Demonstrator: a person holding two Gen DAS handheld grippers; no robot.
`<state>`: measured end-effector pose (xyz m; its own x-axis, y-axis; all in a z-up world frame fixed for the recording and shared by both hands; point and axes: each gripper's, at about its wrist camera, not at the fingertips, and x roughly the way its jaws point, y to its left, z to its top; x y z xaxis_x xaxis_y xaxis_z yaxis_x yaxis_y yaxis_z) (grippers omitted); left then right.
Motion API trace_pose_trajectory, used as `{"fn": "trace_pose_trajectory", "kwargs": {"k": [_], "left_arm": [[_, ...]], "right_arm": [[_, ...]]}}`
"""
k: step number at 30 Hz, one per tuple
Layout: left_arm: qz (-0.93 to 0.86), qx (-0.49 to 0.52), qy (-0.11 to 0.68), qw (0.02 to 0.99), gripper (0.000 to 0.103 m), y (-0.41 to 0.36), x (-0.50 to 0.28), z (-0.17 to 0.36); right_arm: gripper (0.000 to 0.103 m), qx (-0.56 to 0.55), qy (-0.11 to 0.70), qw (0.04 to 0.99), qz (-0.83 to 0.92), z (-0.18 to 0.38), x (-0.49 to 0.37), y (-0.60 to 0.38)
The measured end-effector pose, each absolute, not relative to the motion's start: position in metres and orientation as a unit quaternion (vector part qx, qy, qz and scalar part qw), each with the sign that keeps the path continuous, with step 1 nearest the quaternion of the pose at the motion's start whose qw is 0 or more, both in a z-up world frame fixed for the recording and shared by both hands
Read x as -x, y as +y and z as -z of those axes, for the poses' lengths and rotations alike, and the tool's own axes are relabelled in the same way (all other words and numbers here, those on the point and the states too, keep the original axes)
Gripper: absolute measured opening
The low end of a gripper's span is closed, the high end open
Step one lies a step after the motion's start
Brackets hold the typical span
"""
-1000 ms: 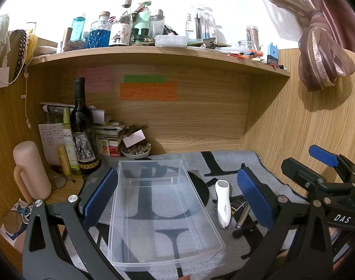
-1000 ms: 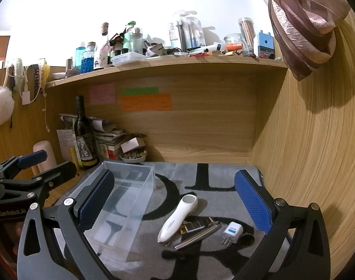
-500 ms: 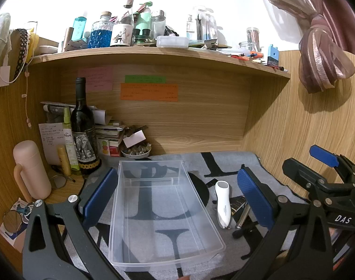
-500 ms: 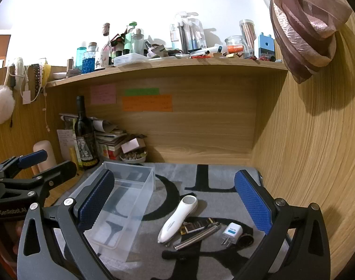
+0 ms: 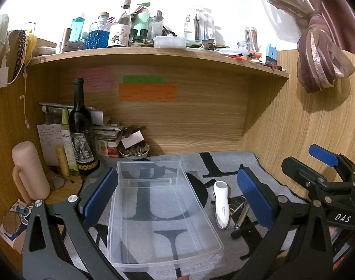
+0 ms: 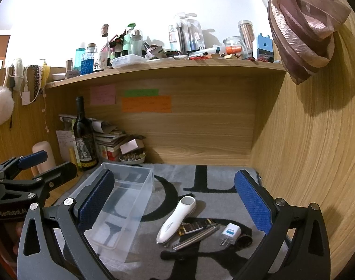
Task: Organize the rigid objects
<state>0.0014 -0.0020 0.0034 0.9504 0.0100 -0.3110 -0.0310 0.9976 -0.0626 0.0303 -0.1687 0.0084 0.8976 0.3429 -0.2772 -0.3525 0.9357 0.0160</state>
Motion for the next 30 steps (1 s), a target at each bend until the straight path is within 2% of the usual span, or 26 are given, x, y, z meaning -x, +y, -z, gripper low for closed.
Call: {"fn": "trace_pose_trajectory", "kwargs": {"k": [30], "left_arm": [[-0.015, 0.041, 0.167, 0.985, 0.103, -0.0013, -0.0095, -0.0012]], "right_arm": [[0.103, 0.019, 0.142, 0.974, -0.175, -0.0031, -0.035, -0.1688]]}}
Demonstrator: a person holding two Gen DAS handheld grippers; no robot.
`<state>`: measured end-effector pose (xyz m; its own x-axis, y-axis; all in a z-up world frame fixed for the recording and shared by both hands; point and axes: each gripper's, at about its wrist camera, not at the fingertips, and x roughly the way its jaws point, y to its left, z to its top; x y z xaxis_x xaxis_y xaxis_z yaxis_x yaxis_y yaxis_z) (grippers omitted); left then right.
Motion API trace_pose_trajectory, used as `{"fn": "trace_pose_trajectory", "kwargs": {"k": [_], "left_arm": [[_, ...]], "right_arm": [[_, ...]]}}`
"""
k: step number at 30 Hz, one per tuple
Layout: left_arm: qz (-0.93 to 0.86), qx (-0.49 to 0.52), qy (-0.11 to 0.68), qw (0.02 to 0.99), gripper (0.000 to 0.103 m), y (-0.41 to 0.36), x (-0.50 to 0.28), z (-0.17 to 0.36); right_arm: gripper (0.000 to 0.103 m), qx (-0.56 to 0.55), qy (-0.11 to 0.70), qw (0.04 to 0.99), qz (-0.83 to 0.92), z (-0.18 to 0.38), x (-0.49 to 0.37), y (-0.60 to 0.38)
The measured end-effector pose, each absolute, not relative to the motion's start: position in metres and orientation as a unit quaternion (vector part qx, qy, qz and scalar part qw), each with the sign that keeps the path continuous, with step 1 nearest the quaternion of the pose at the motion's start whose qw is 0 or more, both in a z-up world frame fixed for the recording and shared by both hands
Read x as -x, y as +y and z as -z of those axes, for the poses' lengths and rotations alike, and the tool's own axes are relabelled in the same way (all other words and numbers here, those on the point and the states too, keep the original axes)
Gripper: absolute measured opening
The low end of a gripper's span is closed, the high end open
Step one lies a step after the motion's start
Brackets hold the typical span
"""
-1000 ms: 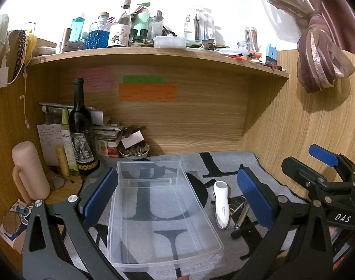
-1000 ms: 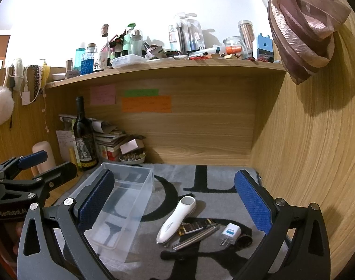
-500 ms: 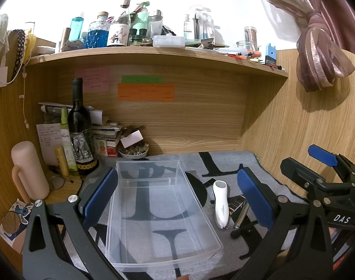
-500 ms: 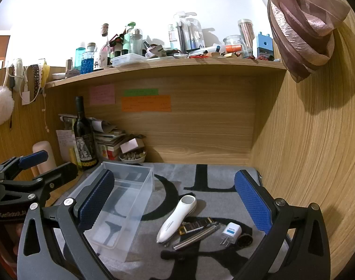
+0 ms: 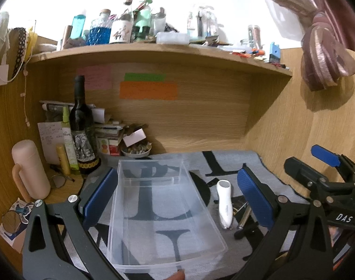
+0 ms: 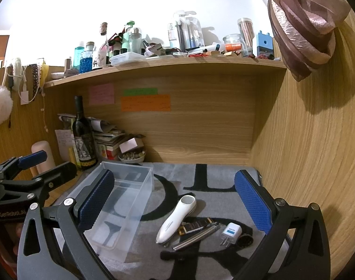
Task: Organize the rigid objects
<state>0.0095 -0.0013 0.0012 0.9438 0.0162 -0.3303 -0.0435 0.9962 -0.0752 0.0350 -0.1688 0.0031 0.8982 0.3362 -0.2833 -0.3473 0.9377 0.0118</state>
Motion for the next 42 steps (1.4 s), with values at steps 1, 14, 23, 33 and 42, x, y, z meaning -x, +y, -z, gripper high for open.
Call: {"fn": "trace_pose_trajectory", "kwargs": {"k": [1, 14, 23, 33, 42], "left_arm": [[-0.011, 0.045, 0.174, 0.984, 0.103, 0.003, -0.012, 0.001], [-0.067, 0.11, 0.317, 0.939, 0.071, 0.094, -0.072, 0.06], [-0.039, 0.111, 0.407, 0.906, 0.037, 0.118, -0.1, 0.09], [0.007, 0.106, 0.448, 0.888, 0.013, 0.114, -0.115, 0.099], [0.006, 0.081, 0.444, 0.892, 0.013, 0.112, -0.116, 0.098]], "right_arm": [[0.103, 0.021, 0.145, 0.974, -0.176, -0.001, -0.037, -0.168], [0.1, 0.035, 0.221, 0.965, -0.139, 0.033, -0.088, -0.174], [0.076, 0.037, 0.305, 0.941, -0.143, 0.064, -0.127, -0.178], [0.053, 0.04, 0.401, 0.898, -0.175, 0.094, -0.178, -0.161], [0.046, 0.036, 0.48, 0.855, -0.192, 0.127, -0.218, -0.14]]}}
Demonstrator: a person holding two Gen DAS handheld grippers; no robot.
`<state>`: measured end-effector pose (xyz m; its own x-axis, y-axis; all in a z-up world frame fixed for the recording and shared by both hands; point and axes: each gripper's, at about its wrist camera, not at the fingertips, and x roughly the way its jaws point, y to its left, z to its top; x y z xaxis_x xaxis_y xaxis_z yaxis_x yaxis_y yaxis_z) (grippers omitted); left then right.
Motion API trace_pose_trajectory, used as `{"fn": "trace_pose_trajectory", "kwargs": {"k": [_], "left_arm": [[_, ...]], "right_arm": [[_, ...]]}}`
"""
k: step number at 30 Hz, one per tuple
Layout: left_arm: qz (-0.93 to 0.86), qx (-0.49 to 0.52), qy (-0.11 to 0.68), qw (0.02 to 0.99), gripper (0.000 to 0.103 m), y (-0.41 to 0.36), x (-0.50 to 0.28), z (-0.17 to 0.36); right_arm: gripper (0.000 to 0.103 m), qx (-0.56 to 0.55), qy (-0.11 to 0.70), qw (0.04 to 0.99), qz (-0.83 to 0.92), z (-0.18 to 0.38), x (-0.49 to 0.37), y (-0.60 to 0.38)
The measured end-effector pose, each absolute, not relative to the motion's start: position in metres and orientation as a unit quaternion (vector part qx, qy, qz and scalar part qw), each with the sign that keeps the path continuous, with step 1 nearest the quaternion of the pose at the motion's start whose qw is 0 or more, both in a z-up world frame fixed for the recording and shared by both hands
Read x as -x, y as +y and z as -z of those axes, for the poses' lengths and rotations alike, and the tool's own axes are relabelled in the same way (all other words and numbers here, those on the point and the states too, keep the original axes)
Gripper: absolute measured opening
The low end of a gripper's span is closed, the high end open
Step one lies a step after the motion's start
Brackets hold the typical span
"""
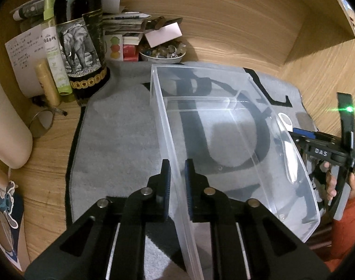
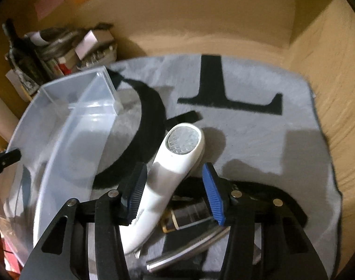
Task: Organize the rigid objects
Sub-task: 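Grasp the white lint remover with the right gripper while left gripper holds the clear box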
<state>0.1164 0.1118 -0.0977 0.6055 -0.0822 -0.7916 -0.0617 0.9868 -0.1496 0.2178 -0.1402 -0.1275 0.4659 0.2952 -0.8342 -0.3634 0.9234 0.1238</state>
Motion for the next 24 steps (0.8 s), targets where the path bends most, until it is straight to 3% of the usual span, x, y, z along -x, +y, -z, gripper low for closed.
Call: {"fn": "trace_pose_trajectory", "kwargs": {"k": [5, 9, 24], "left_arm": [[0.007, 0.085, 0.442, 0.893, 0.013, 0.113, -0.116, 0.099], [0.005, 0.087, 0.44, 0.894, 0.013, 0.113, -0.116, 0.099], [-0.008, 0.08, 0.446, 0.891, 0.012, 0.111, -0.121, 0.099]], "right_arm": [[0.044, 0.04, 0.493, 0.848, -0.191, 0.138, -0.229, -0.131], [0.034, 0.048, 0.481, 0.854, -0.195, 0.134, -0.226, -0.131], [0.034, 0.007, 0.363, 0.905, -0.223, 0.059, -0.188, -0.146]]}}
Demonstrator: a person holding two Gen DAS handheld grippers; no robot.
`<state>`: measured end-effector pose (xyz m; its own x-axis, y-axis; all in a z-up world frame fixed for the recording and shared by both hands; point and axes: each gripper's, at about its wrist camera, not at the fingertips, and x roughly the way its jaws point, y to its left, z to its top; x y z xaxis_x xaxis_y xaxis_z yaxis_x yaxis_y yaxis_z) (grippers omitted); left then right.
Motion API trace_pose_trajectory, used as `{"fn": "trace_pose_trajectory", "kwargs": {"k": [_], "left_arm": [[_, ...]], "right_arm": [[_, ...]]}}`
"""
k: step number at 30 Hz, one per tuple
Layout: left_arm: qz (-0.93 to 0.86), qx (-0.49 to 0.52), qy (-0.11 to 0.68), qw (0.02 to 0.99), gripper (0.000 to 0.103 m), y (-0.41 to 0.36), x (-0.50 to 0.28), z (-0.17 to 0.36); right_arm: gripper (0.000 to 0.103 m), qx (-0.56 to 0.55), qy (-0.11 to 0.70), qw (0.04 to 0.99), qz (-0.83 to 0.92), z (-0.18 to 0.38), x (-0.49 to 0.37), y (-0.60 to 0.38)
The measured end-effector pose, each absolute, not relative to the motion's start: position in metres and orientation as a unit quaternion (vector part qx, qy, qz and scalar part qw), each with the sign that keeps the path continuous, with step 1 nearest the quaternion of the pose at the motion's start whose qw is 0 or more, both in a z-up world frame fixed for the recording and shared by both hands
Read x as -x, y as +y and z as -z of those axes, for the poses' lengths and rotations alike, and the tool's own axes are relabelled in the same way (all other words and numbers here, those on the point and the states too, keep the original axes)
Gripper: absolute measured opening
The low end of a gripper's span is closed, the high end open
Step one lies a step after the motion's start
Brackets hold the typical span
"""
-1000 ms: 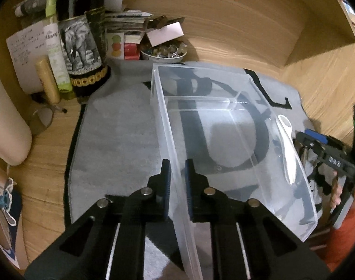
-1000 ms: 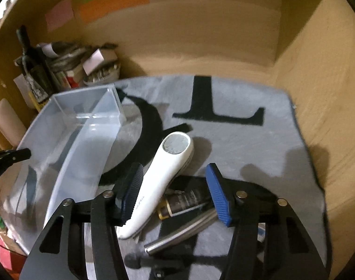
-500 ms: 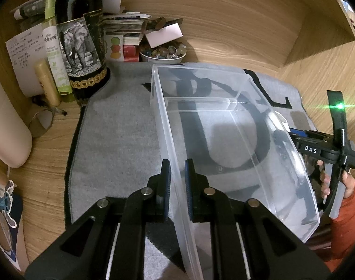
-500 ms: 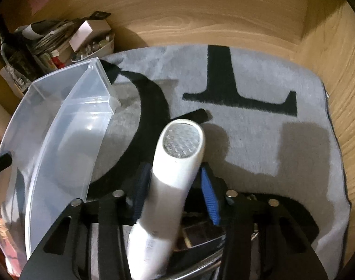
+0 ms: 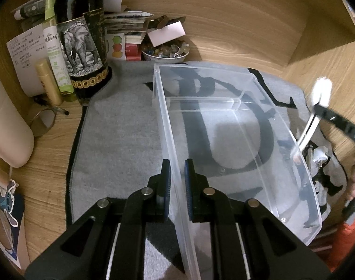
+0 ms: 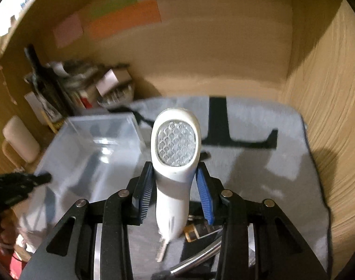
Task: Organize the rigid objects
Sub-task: 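Grasp the white lint remover with the right gripper while left gripper holds the clear box, then carry the white lint remover into the clear box and open the right gripper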
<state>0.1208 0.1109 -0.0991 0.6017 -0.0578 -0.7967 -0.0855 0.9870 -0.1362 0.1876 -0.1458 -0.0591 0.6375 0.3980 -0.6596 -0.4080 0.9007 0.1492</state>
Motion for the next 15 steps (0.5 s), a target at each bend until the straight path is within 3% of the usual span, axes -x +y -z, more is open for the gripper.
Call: {"fn": "trace_pose_trajectory", "kwargs": {"k": [15], "left_arm": [[-0.007, 0.073, 0.445, 0.892, 0.012, 0.111, -0.121, 0.1]], "right_arm": [[0.034, 0.004, 0.283, 0.905, -0.318, 0.004, -0.159, -0.097]]}}
